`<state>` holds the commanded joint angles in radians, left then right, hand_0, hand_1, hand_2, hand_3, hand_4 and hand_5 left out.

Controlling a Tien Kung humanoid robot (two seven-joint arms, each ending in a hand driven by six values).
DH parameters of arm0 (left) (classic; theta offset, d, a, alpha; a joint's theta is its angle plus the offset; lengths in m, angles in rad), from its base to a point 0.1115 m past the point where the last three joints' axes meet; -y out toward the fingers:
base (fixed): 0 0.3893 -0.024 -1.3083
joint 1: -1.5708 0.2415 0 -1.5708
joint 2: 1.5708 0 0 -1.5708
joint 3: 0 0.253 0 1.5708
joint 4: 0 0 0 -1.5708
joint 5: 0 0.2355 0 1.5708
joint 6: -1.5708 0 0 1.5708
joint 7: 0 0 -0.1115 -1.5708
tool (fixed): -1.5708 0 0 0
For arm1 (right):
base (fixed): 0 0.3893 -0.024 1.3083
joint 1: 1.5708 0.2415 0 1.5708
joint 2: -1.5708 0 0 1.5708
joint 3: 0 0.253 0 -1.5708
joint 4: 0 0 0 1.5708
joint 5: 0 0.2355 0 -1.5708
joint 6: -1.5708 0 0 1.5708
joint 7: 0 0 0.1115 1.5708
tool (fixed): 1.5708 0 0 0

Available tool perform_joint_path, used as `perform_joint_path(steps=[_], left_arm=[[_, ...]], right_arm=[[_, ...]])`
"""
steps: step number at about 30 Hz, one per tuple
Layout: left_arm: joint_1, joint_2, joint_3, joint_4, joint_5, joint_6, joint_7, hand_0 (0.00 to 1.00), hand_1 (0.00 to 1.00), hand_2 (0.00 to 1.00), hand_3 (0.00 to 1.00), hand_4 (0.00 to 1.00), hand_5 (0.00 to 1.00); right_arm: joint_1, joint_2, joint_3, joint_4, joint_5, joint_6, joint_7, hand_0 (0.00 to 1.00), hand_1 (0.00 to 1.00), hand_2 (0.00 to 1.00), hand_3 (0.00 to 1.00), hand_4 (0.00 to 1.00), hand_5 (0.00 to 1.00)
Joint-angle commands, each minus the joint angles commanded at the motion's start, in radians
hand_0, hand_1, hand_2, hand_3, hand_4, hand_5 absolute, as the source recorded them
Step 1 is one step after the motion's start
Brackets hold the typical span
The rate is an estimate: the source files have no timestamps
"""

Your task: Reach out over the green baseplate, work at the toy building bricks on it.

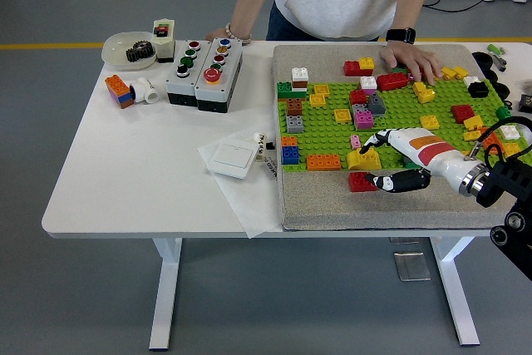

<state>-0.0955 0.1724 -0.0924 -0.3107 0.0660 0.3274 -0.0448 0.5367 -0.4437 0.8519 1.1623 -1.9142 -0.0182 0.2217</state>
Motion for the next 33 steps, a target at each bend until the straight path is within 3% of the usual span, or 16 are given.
perform_joint_path(steps=[16,33], left_arm=[[-0.005,0.002,0.007,-0.001,-0.012,0.000,-0.005,0.801,0.812,0.821,0.659,0.671,0.649],[-0.007,0.002,0.006,-0.001,-0.010,0.000,-0.004,0.801,0.812,0.821,0.658,0.671,0.649]], right_arm=[[0.004,0.004,0.011,-0.054,-0.033,0.006,-0.023,0.696,0.680,0.725,0.637,0.721,0.295],[-0.009,0.001,0.025,-0.045,-0.033,0.018,-0.036,0.689,0.674,0.724,0.639,0.727,0.294]])
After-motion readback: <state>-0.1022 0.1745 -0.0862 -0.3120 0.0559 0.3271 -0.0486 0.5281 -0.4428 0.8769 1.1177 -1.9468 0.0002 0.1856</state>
